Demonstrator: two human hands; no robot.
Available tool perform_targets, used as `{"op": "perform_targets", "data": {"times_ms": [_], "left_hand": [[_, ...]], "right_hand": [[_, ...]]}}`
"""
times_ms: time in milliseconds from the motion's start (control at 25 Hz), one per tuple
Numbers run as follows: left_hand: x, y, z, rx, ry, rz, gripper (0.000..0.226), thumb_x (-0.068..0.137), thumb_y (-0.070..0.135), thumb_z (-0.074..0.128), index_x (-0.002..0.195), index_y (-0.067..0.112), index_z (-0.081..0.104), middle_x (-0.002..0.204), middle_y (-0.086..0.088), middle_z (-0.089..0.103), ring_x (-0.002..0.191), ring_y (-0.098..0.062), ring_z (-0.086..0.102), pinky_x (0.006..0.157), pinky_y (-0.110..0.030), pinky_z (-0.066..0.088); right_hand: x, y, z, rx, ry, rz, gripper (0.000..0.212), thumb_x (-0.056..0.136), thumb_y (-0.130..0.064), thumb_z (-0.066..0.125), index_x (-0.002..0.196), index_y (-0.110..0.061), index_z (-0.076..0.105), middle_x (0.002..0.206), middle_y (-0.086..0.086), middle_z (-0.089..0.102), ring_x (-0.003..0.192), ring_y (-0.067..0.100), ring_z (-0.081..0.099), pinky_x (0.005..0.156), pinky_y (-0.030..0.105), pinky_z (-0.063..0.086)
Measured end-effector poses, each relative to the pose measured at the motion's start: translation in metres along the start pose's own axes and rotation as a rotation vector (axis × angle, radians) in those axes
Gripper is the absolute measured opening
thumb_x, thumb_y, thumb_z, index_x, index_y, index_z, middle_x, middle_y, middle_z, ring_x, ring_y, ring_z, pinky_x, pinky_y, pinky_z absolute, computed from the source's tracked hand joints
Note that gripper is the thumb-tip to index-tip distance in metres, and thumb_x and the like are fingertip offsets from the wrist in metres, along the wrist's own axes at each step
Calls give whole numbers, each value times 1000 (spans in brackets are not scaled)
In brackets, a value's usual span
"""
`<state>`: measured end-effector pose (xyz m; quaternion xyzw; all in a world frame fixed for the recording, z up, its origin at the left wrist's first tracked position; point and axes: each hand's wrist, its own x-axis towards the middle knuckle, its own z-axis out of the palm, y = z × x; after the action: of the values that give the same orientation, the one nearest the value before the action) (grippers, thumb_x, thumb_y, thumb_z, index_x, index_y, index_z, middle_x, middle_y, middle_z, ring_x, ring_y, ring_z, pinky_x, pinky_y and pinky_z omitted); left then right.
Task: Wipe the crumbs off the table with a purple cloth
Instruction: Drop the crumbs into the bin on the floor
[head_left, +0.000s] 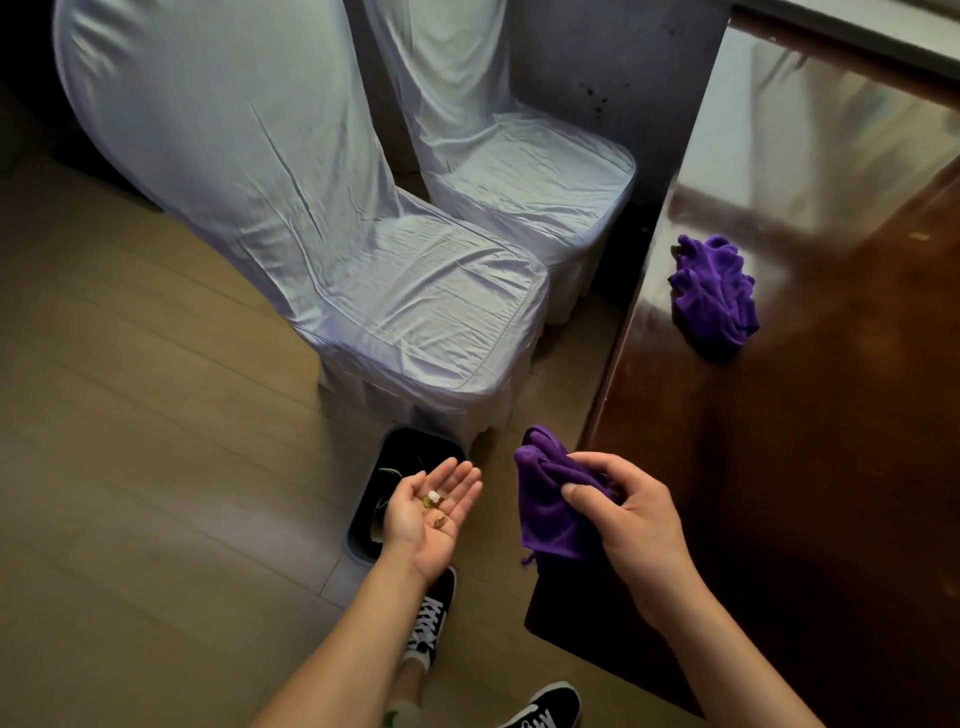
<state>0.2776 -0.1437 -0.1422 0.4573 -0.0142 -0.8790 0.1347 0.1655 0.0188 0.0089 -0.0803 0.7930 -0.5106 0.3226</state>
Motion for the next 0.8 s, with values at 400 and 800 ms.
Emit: {"op": "perform_targets", "data": {"times_ms": [400, 800], "left_hand": [[23, 66, -35, 31, 151, 192, 41, 96, 23, 36, 111, -6, 60, 106, -27, 69, 105, -39, 65, 91, -46, 54], [52, 67, -32, 447, 283, 307, 42, 98, 26, 36, 112, -2, 65, 110, -19, 69, 107, -26, 65, 89, -33, 49]], "right_hand": [[19, 0, 20, -15, 30, -18, 29, 82, -13, 75, 105, -30, 72, 104, -6, 70, 93, 14, 67, 87, 49, 57], [23, 2, 25, 3, 48, -23, 30, 82, -14, 75, 102, -36, 72, 102, -8, 70, 92, 12, 68, 84, 51, 59]]}}
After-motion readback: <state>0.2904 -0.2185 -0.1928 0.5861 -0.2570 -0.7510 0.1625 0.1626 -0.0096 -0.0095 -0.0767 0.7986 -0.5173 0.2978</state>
